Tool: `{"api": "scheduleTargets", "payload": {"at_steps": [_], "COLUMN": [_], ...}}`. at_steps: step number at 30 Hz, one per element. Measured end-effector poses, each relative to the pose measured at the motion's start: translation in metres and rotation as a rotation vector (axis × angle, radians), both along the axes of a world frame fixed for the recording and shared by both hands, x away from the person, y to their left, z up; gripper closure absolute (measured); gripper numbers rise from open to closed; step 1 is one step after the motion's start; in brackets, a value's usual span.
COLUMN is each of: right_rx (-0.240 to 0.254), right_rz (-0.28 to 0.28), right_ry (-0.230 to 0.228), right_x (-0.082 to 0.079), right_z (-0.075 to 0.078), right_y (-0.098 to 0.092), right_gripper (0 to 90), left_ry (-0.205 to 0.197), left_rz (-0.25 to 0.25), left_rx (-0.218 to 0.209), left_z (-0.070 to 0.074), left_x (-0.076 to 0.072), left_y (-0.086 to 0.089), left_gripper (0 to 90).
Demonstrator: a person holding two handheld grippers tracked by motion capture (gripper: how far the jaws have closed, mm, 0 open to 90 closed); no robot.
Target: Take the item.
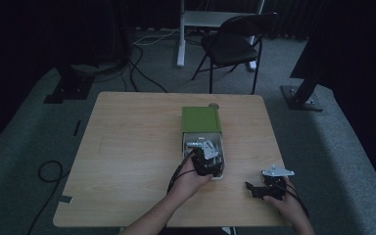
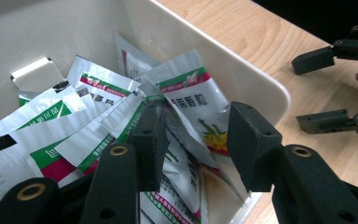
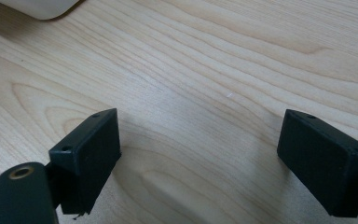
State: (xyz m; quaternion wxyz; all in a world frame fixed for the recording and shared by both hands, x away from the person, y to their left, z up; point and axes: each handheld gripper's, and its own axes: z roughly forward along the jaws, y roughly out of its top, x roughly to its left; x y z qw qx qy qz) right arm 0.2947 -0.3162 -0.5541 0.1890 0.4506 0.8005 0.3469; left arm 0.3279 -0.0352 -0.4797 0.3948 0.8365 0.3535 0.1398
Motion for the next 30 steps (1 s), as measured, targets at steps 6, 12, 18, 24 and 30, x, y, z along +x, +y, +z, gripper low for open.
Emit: {"api": "scheduleTargets", "payload": {"at_steps": [6, 12, 18, 24, 30], "right_rx": [0.0, -0.001, 0.0, -0.001, -0.001], "right_rz": [0.0, 0.001, 0.0, 0.001, 0.0], "right_ry": [0.001, 0.0, 0.002, 0.001, 0.0], "right_x": [-0.0001, -0.0001, -0.0002, -0.0001, -0.0001], "right_z": [0.0, 0.0, 0.0001, 0.0, 0.0], "right_y": [-0.0001, 0.0, 0.0, 0.0, -0.0001], "right_gripper": [12.8, 12.8, 12.8, 12.8, 12.8], "left_ry": [0.0, -0.003, 0.025, 0.019, -0.007], "left_rz": [0.003, 0.023, 0.036, 0.048, 0.054], "left_rx": [0.008, 0.033, 0.05, 0.066, 0.044], "left_z": [-0.0024, -0.0048, -0.0088, -0.0069, 0.0002], "left_x": [0.0015, 0.0006, -0.0008, -0.0015, -0.0045], "left_y": [-0.0034, -0.0071, -0.0101, -0.0094, -0.0072], "left_gripper": [59.2, 60.3, 69.6, 80.4, 89.2]}}
